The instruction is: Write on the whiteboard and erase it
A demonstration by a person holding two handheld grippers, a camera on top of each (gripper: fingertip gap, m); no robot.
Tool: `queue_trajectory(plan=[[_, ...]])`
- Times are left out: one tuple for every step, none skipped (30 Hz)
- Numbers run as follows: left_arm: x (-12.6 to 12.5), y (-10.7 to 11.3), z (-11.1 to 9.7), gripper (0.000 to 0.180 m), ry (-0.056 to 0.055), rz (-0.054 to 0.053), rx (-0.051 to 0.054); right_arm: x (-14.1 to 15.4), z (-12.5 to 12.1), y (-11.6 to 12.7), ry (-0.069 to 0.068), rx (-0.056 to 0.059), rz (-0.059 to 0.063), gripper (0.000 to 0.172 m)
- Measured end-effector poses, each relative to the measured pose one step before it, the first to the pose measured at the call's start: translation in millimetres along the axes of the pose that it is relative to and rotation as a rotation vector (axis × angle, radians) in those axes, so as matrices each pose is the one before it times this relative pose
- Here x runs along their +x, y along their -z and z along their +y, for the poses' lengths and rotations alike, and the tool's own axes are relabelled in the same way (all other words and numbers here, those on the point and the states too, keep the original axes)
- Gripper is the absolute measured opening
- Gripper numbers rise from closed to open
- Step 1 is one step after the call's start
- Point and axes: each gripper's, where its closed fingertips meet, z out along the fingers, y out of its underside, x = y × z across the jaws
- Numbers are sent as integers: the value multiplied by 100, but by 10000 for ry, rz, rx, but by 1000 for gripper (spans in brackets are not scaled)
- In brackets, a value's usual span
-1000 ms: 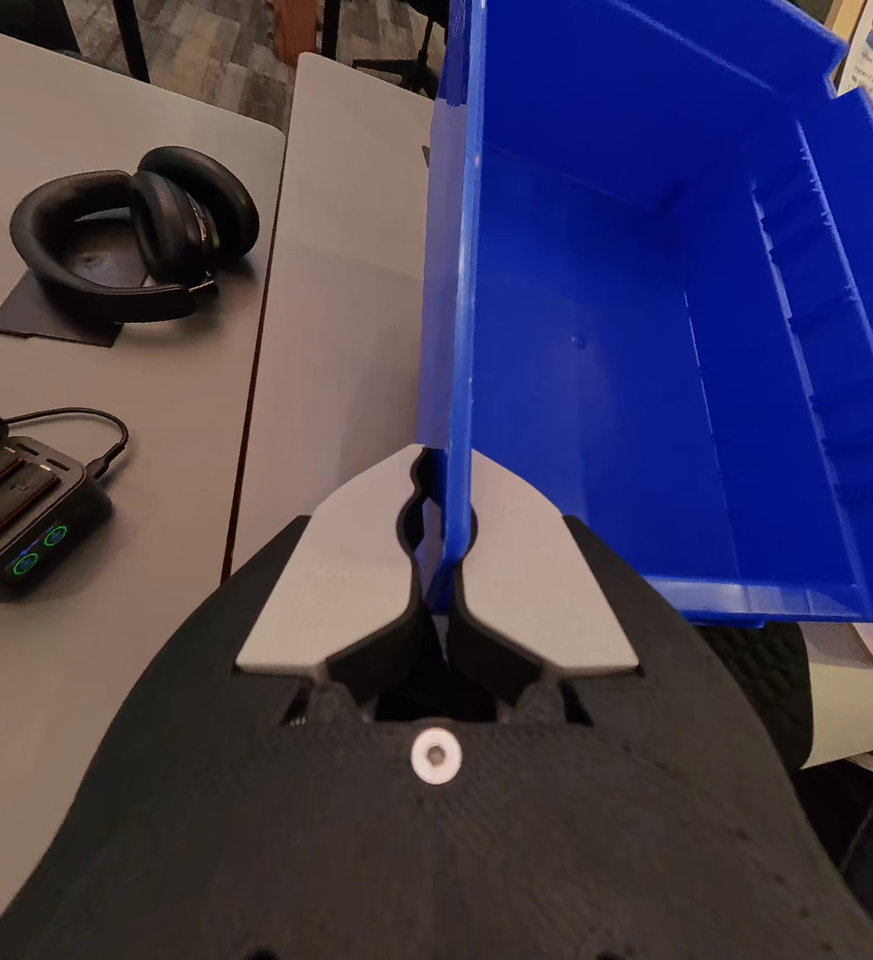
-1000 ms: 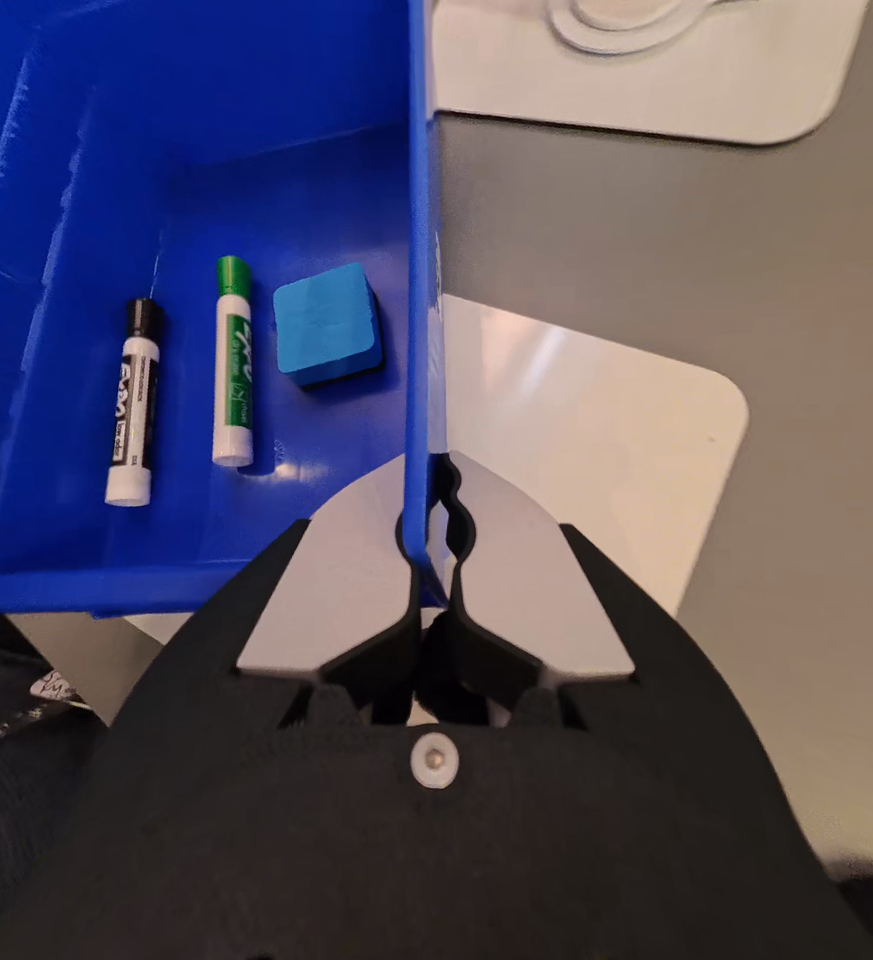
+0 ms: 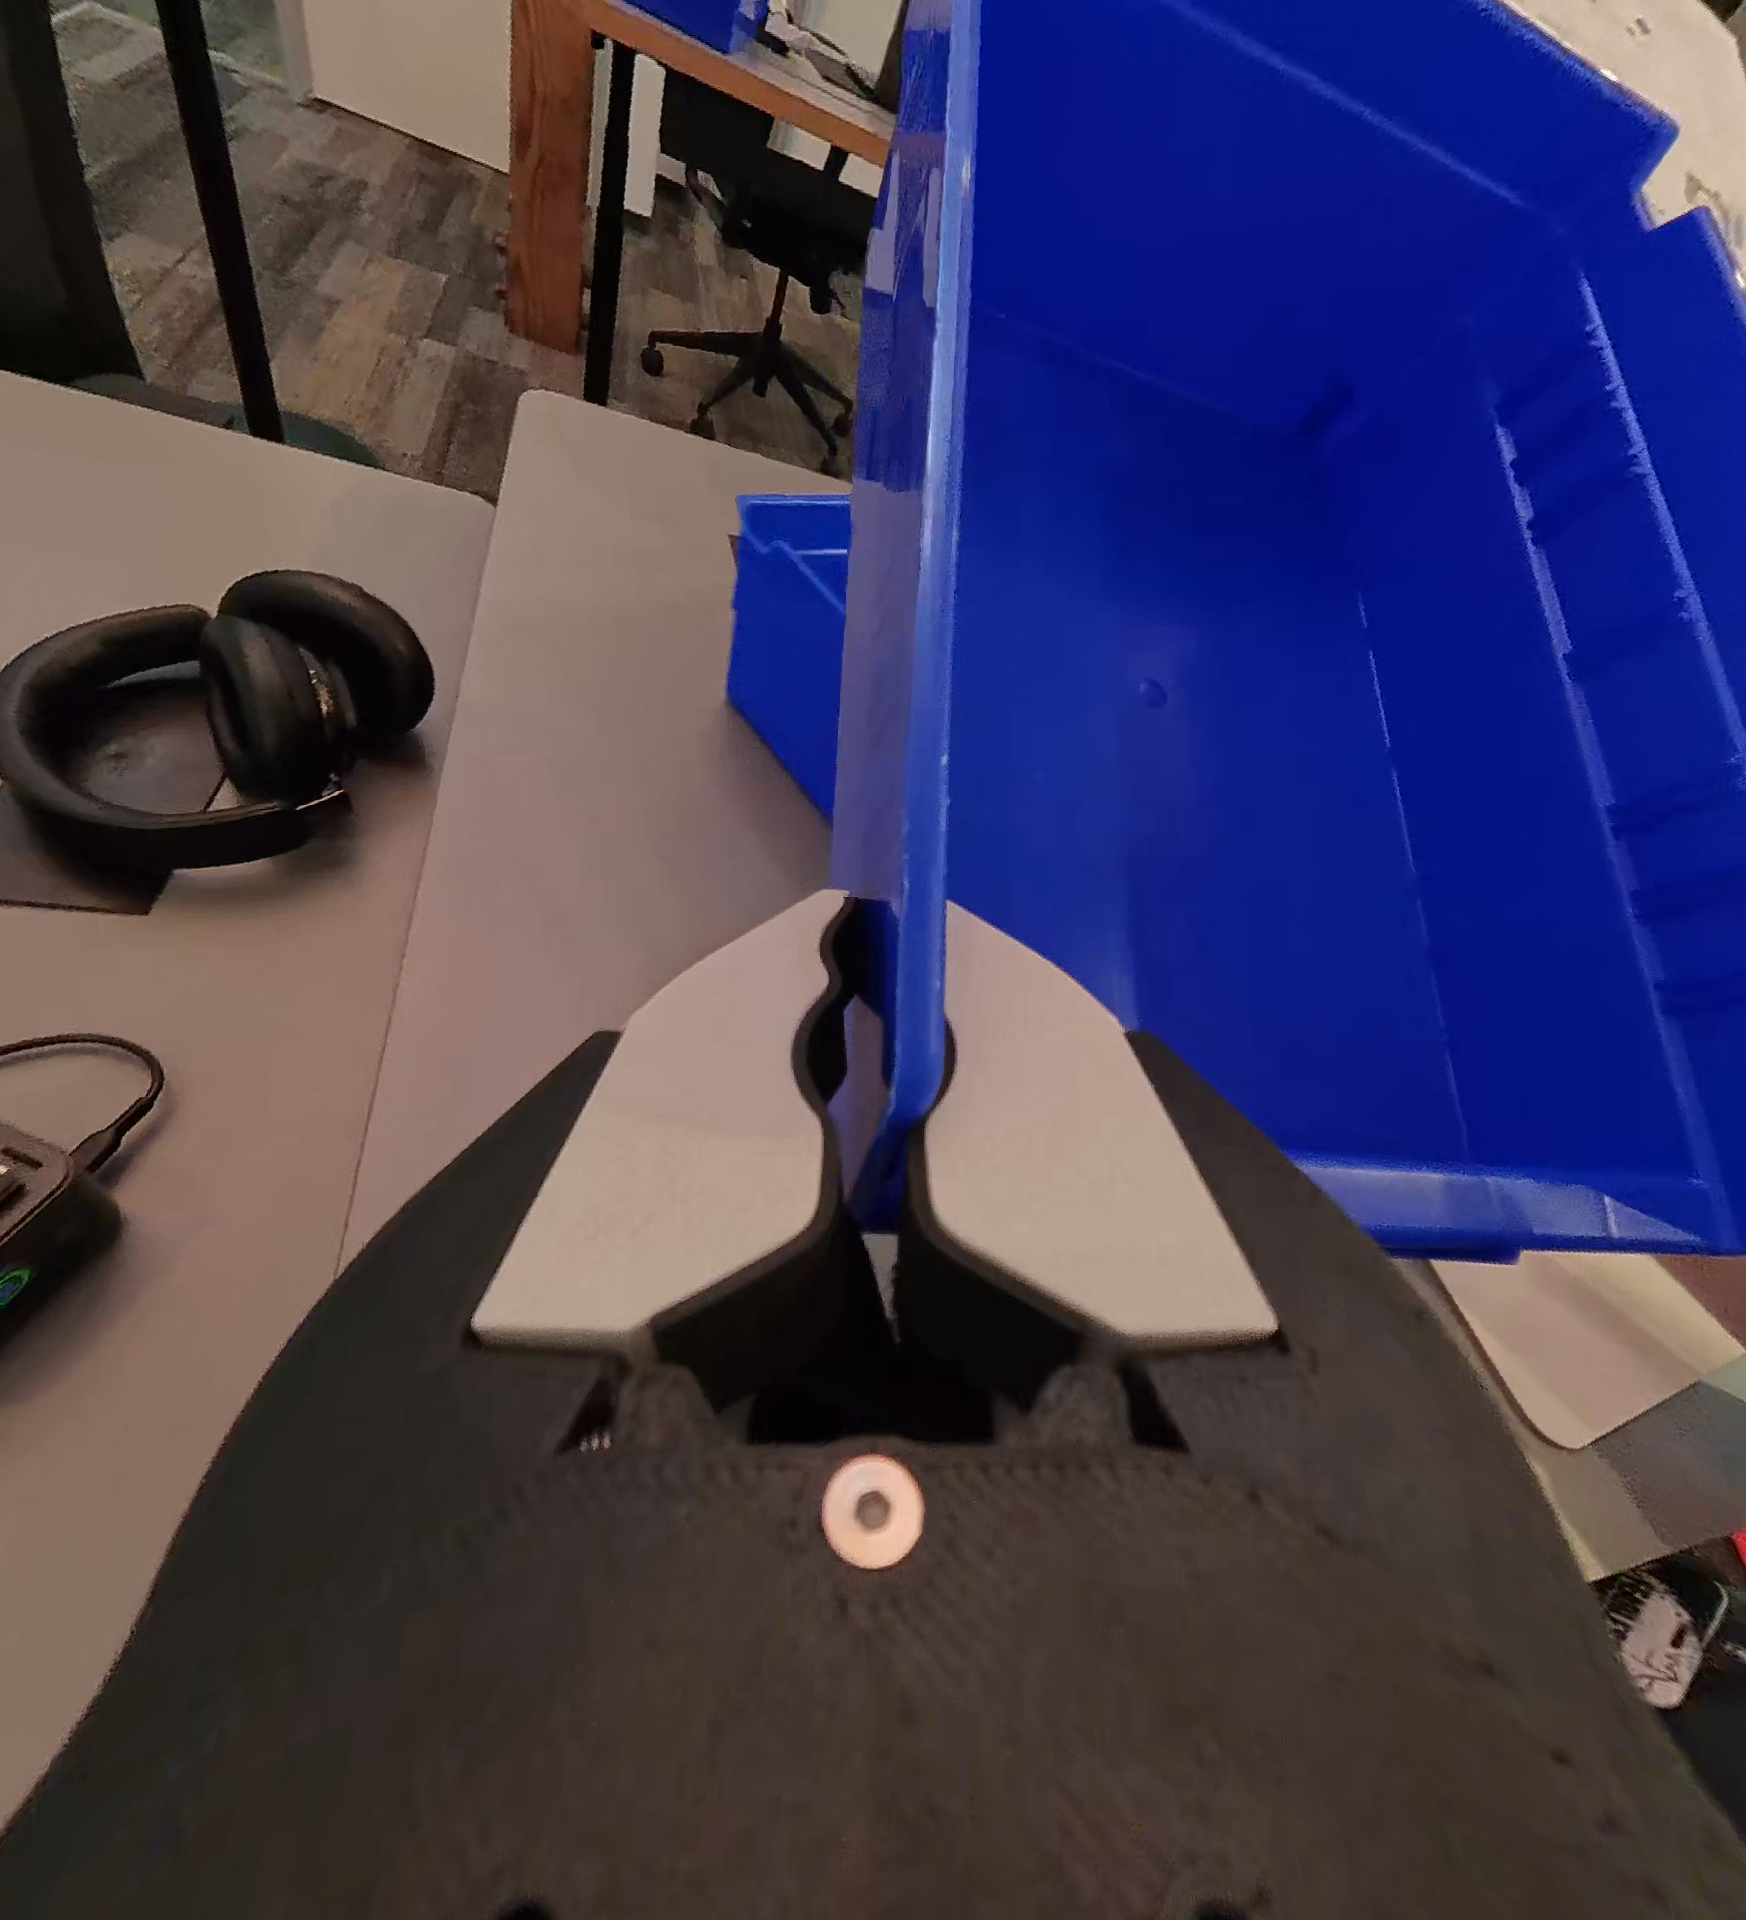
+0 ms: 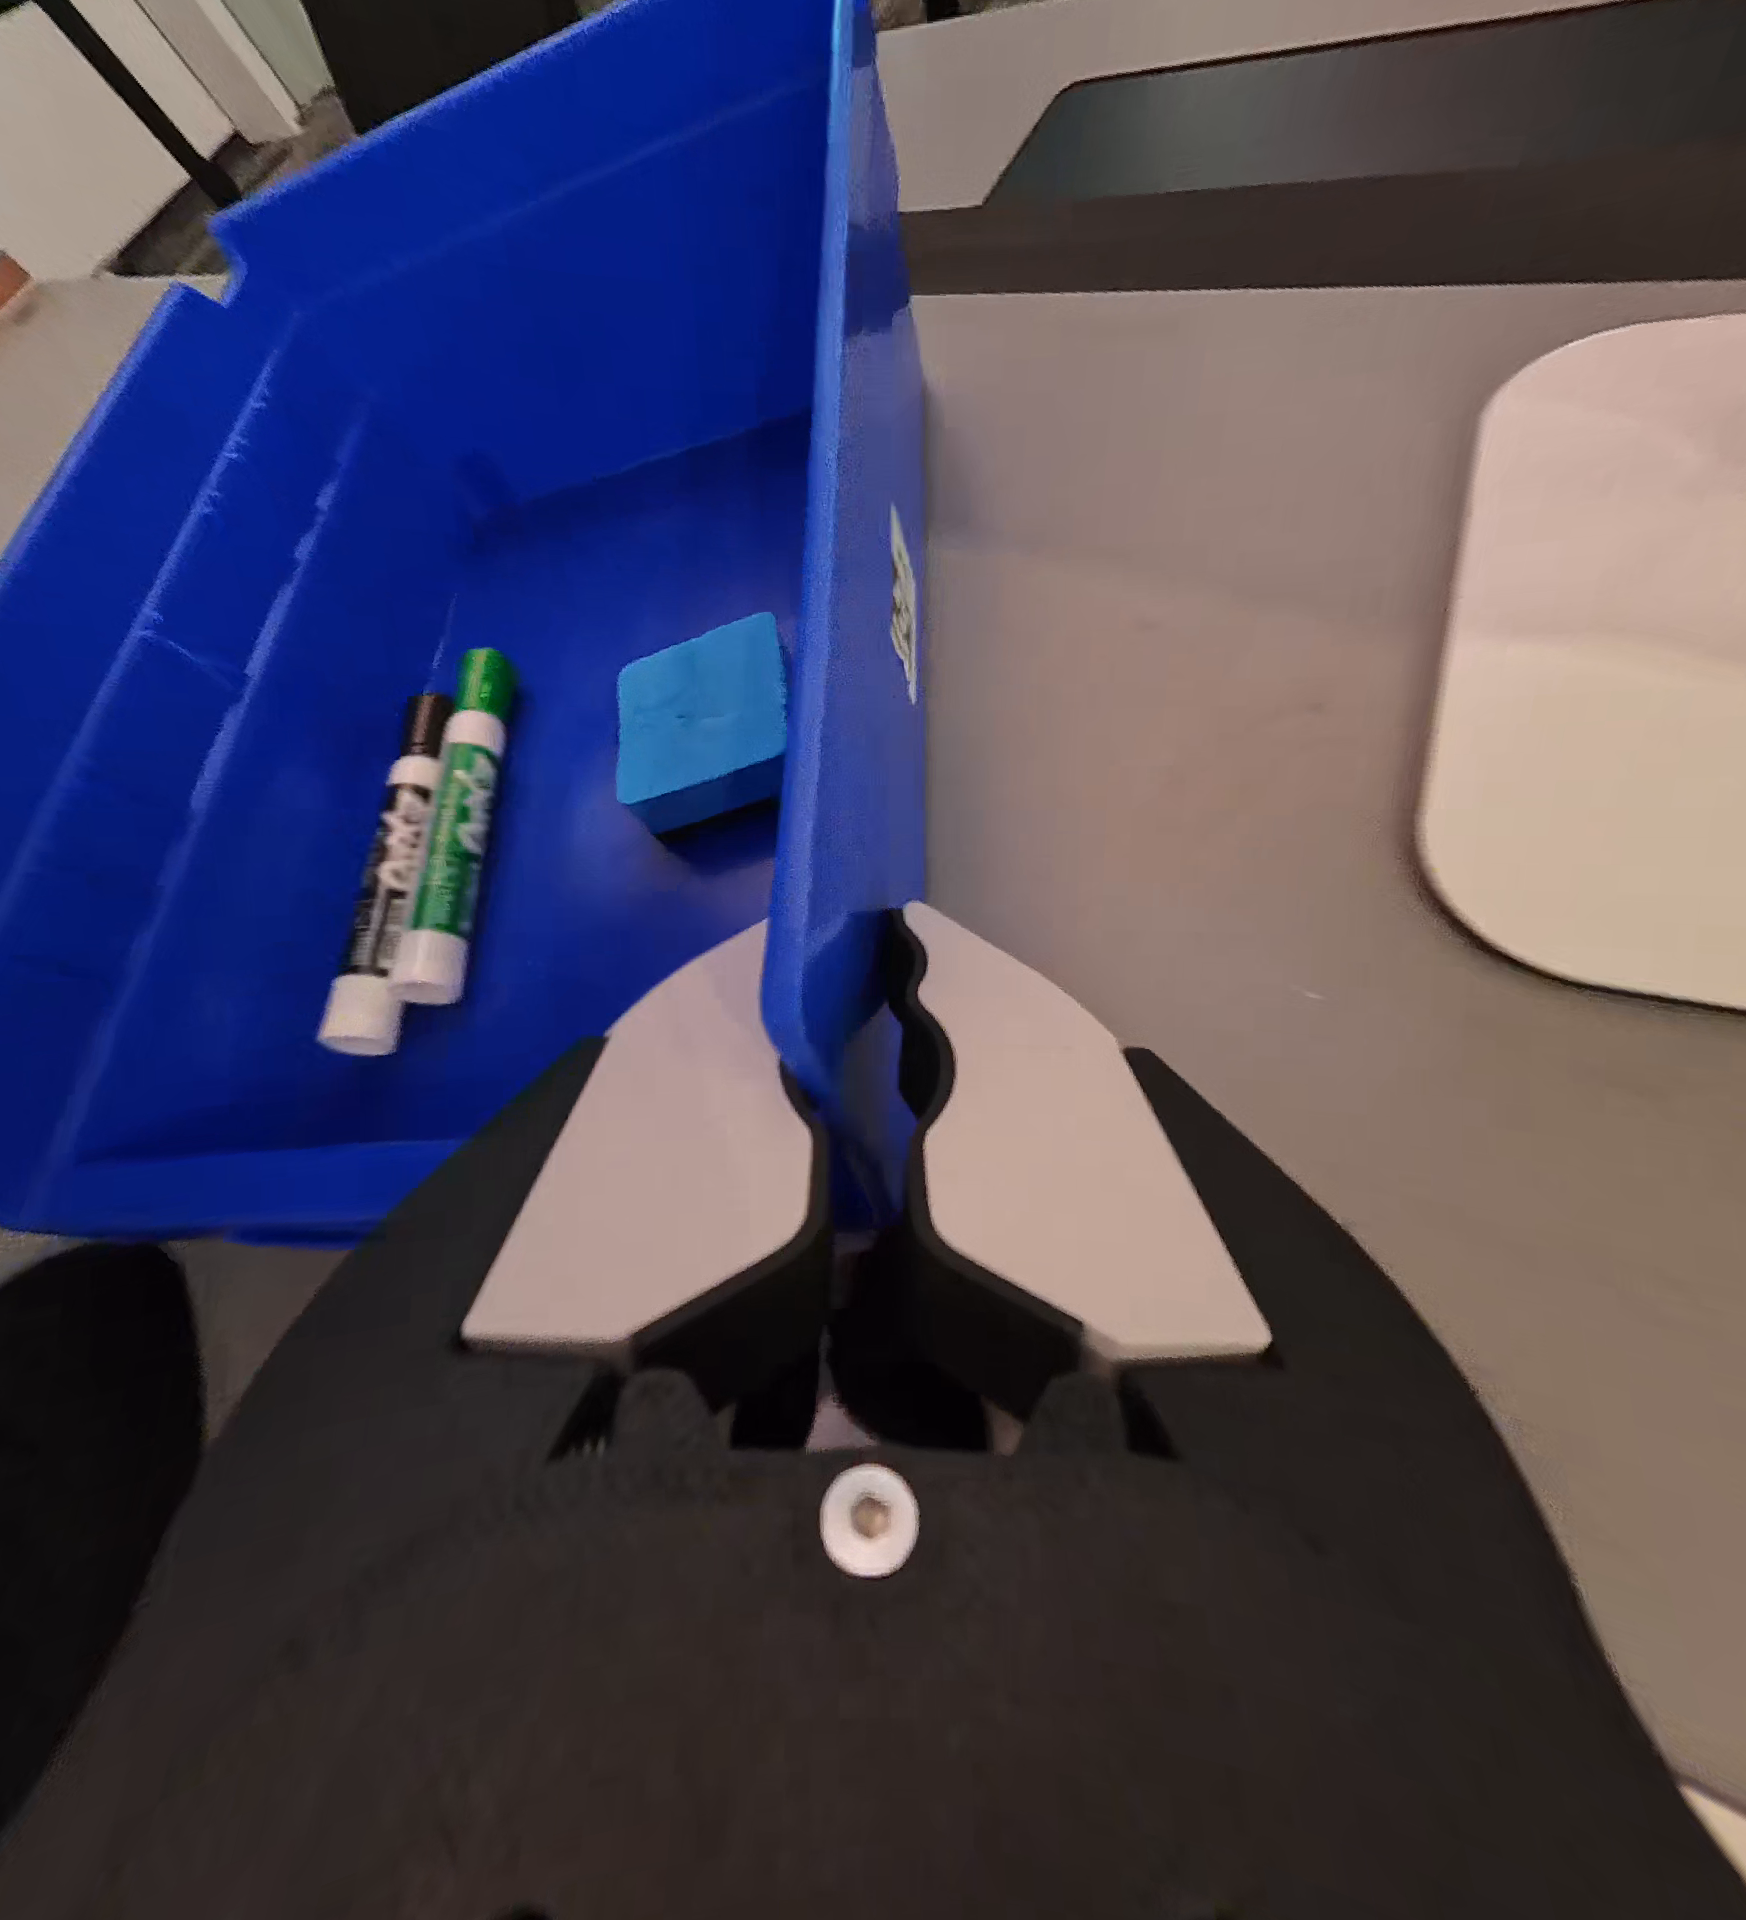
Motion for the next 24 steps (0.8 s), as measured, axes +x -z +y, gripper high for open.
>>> queue_trajectory(plan=[[462, -142, -174, 5, -43, 65, 12, -829, 104, -262, -119, -99, -326, 13], [489, -148, -168, 5, -48, 53, 21, -849, 154, -49, 123, -159, -351, 15], [583, -159, -159, 5, -22, 71, 38, -396, -157, 336, 76, 131, -107, 18], [684, -229, -101, 5, -21, 97, 29, -256, -316, 675, 110, 238, -120, 22], [766, -266, -62, 5, -60, 117, 2, -242, -193, 887, 90, 117, -188, 24], [867, -288, -57, 5, -95, 146, -19, -232, -343, 1234, 15, 211, -244, 25], [1033, -315, -34, 5, -123, 171, -49, -69, -515, 1600, 163, 301, -150, 26], [1223, -419, -16, 5, -178, 191, -62, 32, -508, 1924, 222, 261, -140, 28], [1394, -536, 20, 5, -212, 235, -85, 176, -560, 2216, 19, 296, -175, 29], [1515, -617, 25, 5, -230, 297, -163, 406, -614, 2486, -30, 327, -100, 31], [1598, -702, -25, 5, -279, 338, -203, 586, -721, 2719, 168, 354, -10, 32], [1694, -849, -100, 4, -314, 358, -179, 1182, -767, 2822, 185, 340, 285, 32], [1833, -1114, -93, 5, -282, 388, -177, 1537, -917, 2856, 119, 449, 319, 32], [1968, -1427, -32, 5, -185, 462, -189, 1809, -892, 2823, 68, 385, 308, 31], [2060, -1760, 59, 5, -112, 538, -208, 2206, -610, 2643, -1, 160, 420, 31], [2054, -2074, 194, 5, -79, 588, -263, 2510, -387, 2458, -28, 30, 528, 32], [1957, -2303, 224, 5, -44, 598, -279, 2593, -323, 2375, 122, 13, 554, 32], [1858, -2550, 222, 5, -22, 571, -256, 2669, -232, 2281, 128, -25, 590, 34], [1664, -2758, 255, 5, 3, 511, -267, 2532, -259, 2166, -131, 53, 482, 34], [1412, -2875, 234, 5, 42, 456, -261, 2314, -516, 2069, -282, 265, 408, 34], [1153, -2926, 216, 5, 44, 385, -270, 2218, -521, 1910, -199, 275, 467, 33], [930, -2873, 169, 6, 3, 298, -291, 1924, -243, 1561, -119, 86, 394, 34], [691, -2735, -7, 6, -58, 223, -255, 1574, -221, 1332, -105, 109, 304, 35], [448, -2576, -211, 6, -117, 129, -209, 1476, -342, 1211, -56, 239, 367, 35]])
